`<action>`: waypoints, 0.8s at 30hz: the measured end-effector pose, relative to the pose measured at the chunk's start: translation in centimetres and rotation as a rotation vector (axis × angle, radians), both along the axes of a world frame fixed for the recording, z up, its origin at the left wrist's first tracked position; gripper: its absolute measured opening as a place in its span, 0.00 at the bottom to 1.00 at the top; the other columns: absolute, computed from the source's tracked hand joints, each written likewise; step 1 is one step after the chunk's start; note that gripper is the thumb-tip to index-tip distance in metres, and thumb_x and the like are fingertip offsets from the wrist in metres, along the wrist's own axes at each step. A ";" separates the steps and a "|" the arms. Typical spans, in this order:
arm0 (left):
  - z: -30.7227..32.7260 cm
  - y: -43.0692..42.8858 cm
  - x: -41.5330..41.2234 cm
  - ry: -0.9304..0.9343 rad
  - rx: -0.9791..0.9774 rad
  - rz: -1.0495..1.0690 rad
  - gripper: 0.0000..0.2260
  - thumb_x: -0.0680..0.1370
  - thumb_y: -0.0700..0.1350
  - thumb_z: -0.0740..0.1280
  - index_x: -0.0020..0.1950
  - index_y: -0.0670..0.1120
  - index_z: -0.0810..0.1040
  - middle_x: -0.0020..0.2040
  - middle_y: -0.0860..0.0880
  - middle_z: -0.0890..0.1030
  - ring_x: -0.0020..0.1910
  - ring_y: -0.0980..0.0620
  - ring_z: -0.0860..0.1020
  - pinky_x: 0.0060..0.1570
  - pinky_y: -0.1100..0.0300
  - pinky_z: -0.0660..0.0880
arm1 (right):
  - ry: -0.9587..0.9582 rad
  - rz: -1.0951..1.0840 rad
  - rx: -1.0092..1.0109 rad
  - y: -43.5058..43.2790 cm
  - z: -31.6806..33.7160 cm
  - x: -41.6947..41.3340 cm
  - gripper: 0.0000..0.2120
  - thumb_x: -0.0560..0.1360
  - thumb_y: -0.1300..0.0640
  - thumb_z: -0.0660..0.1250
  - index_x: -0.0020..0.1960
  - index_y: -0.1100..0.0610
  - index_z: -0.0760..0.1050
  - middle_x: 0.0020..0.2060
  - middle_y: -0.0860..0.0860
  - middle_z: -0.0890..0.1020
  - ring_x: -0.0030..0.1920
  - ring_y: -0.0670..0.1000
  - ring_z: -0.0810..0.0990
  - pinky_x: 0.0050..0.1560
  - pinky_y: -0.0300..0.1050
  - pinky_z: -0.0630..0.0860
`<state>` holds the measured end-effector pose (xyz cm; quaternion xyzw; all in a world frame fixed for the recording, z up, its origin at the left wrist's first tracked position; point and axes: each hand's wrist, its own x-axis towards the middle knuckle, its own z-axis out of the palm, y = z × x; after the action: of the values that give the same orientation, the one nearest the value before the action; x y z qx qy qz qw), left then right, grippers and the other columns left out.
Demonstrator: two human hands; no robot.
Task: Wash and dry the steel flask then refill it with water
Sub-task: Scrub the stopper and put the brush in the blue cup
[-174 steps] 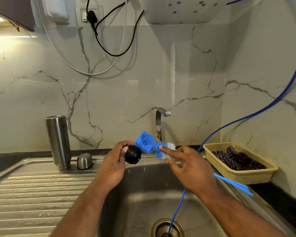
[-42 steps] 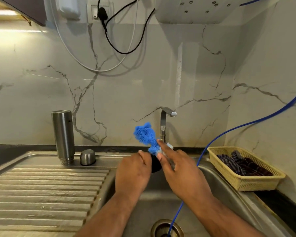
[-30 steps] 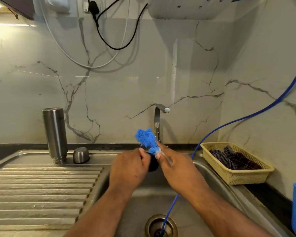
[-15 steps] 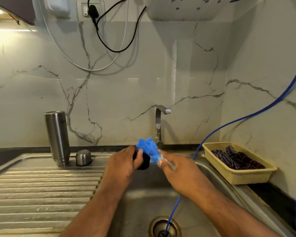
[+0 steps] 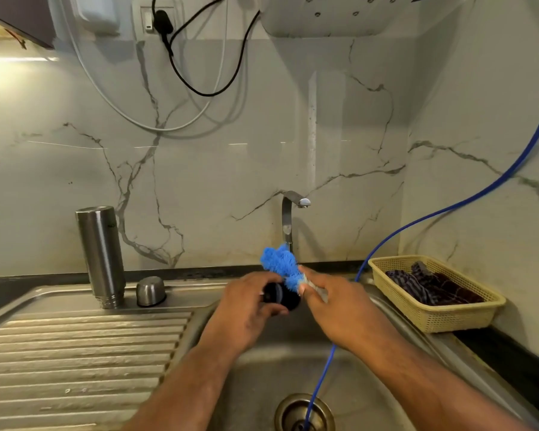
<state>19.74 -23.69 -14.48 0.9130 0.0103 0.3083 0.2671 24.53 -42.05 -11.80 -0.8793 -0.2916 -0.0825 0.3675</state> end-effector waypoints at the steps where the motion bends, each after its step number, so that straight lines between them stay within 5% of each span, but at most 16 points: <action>1: -0.1 -0.9 0.2 0.009 0.066 -0.032 0.24 0.72 0.46 0.78 0.67 0.51 0.78 0.62 0.53 0.80 0.60 0.59 0.77 0.66 0.61 0.74 | -0.012 -0.013 0.014 -0.2 0.0 0.3 0.21 0.83 0.41 0.59 0.76 0.37 0.66 0.66 0.44 0.80 0.61 0.46 0.79 0.64 0.50 0.76; 3: 0.0 -1.4 0.6 -0.026 0.076 -0.023 0.24 0.72 0.44 0.78 0.67 0.52 0.78 0.61 0.55 0.80 0.61 0.58 0.77 0.64 0.65 0.73 | -0.007 -0.020 0.036 -0.5 0.0 0.7 0.21 0.84 0.42 0.59 0.76 0.38 0.67 0.65 0.45 0.81 0.58 0.44 0.78 0.63 0.48 0.76; 6: 1.0 0.4 -0.1 -0.105 -0.173 0.145 0.23 0.70 0.42 0.80 0.62 0.54 0.80 0.55 0.60 0.79 0.58 0.60 0.78 0.55 0.78 0.66 | 0.042 0.014 0.051 -0.8 -0.2 0.6 0.23 0.83 0.41 0.59 0.78 0.40 0.65 0.71 0.45 0.76 0.67 0.46 0.76 0.66 0.46 0.72; 9: 1.4 1.0 -1.2 -0.107 -0.221 0.116 0.23 0.69 0.42 0.80 0.58 0.60 0.79 0.55 0.61 0.80 0.55 0.65 0.77 0.57 0.74 0.70 | 0.063 0.038 0.085 -0.4 -0.4 0.4 0.23 0.83 0.42 0.60 0.78 0.42 0.66 0.71 0.44 0.76 0.68 0.46 0.75 0.68 0.46 0.71; 13: 1.2 -1.6 -0.8 -0.008 -0.253 -0.124 0.23 0.69 0.38 0.80 0.56 0.59 0.80 0.54 0.64 0.81 0.55 0.74 0.76 0.54 0.78 0.71 | 0.054 0.014 0.134 -0.9 -0.1 1.8 0.17 0.84 0.45 0.60 0.72 0.40 0.74 0.45 0.42 0.83 0.41 0.38 0.77 0.43 0.36 0.72; 16: 1.3 -1.2 -0.4 -0.118 -0.568 -0.151 0.20 0.70 0.39 0.79 0.59 0.53 0.81 0.53 0.56 0.86 0.56 0.64 0.82 0.58 0.69 0.75 | 0.442 0.088 0.410 -1.5 0.3 1.6 0.14 0.84 0.45 0.62 0.68 0.37 0.76 0.34 0.49 0.81 0.27 0.44 0.72 0.27 0.36 0.65; 20: 1.1 0.3 -0.6 -0.277 -1.143 -0.287 0.21 0.69 0.41 0.75 0.62 0.43 0.80 0.56 0.44 0.86 0.57 0.49 0.84 0.53 0.59 0.82 | 0.856 0.298 0.532 0.2 0.6 -1.6 0.12 0.84 0.48 0.62 0.64 0.49 0.77 0.35 0.55 0.80 0.28 0.49 0.74 0.21 0.37 0.67; 24: 1.1 -1.5 -0.8 -0.221 -1.147 -0.306 0.20 0.69 0.41 0.75 0.61 0.42 0.81 0.53 0.44 0.87 0.56 0.48 0.84 0.57 0.55 0.79 | 0.969 0.345 0.691 1.3 0.7 -2.6 0.13 0.86 0.53 0.59 0.62 0.61 0.74 0.33 0.58 0.77 0.26 0.52 0.74 0.19 0.40 0.71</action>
<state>18.97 -25.17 -13.40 0.5768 0.0156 0.3047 0.7578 21.89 -40.70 -11.07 -0.5873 -0.1859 0.2972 0.7295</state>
